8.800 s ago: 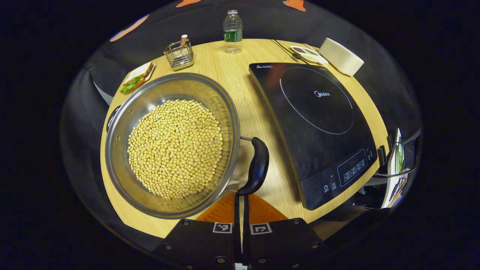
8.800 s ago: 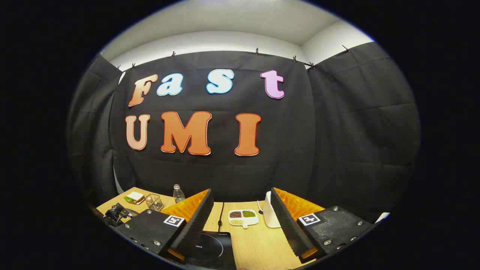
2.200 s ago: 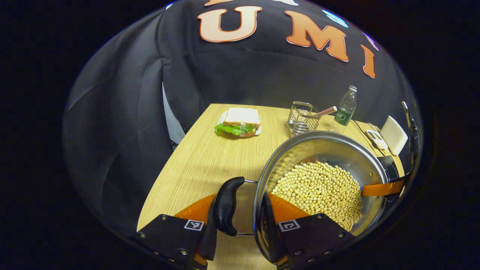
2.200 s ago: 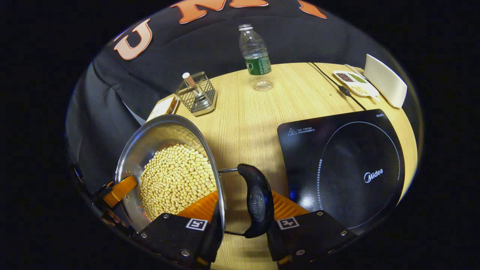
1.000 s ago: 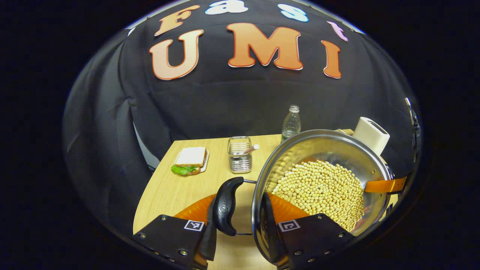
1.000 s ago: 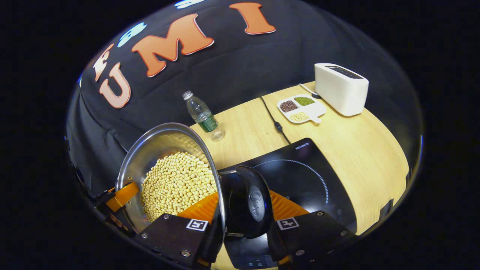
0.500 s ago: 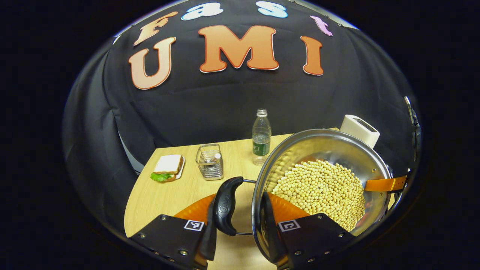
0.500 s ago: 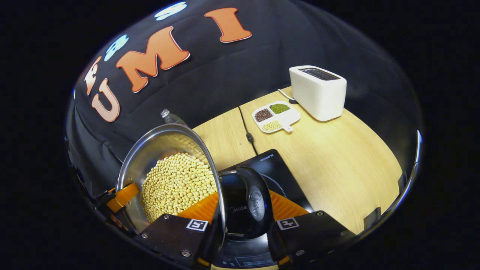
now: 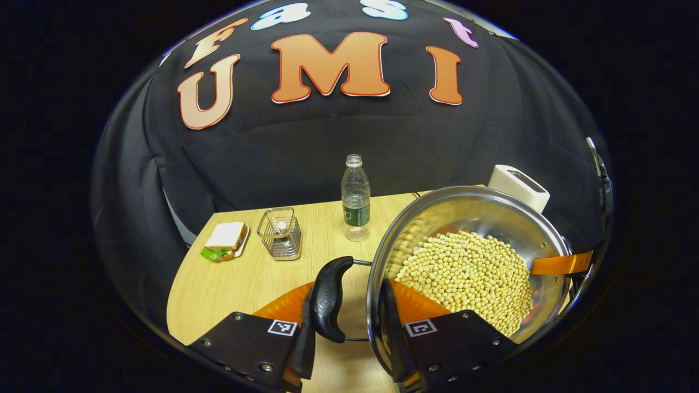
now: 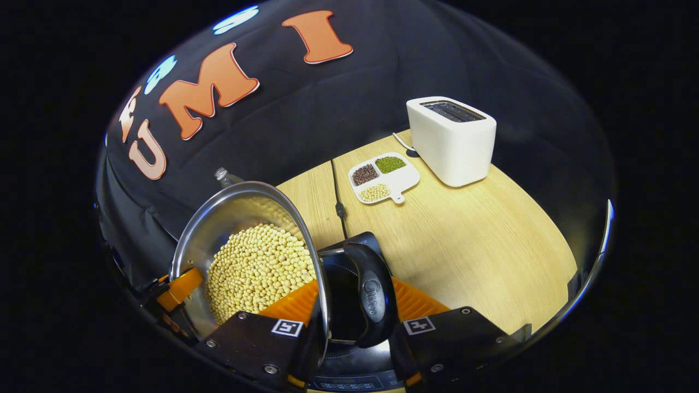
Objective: First push the handle of the pot to place it horizontally, then grasp the pot with both hands and set it on the induction cooktop.
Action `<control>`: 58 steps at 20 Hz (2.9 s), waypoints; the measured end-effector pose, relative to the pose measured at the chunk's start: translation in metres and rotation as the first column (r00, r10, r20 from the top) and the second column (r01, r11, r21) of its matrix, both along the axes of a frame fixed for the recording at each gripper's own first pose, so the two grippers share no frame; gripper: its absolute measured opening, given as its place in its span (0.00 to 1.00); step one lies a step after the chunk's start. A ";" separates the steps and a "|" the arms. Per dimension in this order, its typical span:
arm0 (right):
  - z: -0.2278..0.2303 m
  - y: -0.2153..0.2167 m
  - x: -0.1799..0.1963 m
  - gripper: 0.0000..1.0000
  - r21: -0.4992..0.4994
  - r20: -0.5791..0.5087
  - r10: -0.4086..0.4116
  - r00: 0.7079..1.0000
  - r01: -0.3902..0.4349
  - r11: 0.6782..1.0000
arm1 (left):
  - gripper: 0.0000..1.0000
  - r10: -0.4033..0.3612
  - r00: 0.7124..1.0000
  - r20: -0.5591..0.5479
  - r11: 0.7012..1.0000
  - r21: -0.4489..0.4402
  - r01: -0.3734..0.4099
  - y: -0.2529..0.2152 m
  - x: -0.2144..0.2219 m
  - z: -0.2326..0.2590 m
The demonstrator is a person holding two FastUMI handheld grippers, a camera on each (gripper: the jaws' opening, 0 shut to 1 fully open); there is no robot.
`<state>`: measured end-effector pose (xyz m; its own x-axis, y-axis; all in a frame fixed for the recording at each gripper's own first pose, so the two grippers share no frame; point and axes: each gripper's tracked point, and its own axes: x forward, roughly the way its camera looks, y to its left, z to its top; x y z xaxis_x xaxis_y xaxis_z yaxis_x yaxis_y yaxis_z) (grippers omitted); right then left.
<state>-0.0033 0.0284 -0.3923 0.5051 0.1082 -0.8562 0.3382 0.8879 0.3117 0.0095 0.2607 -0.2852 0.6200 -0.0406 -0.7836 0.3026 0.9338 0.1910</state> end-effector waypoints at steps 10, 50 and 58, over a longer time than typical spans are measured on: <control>-0.035 -0.006 0.014 0.52 0.003 -0.060 0.079 0.995 -0.079 0.997 | 0.57 0.078 0.995 -0.060 0.997 0.021 -0.077 -0.001 -0.013 -0.015; 0.227 0.009 0.093 0.94 -0.284 0.584 0.273 0.764 -0.122 0.951 | 0.78 0.224 0.878 0.424 0.975 -0.095 -0.202 -0.008 0.044 0.266; 0.368 0.015 0.074 0.94 -0.375 0.779 0.353 0.519 -0.068 0.925 | 0.77 0.245 0.711 0.659 0.969 -0.183 -0.164 -0.009 0.037 0.416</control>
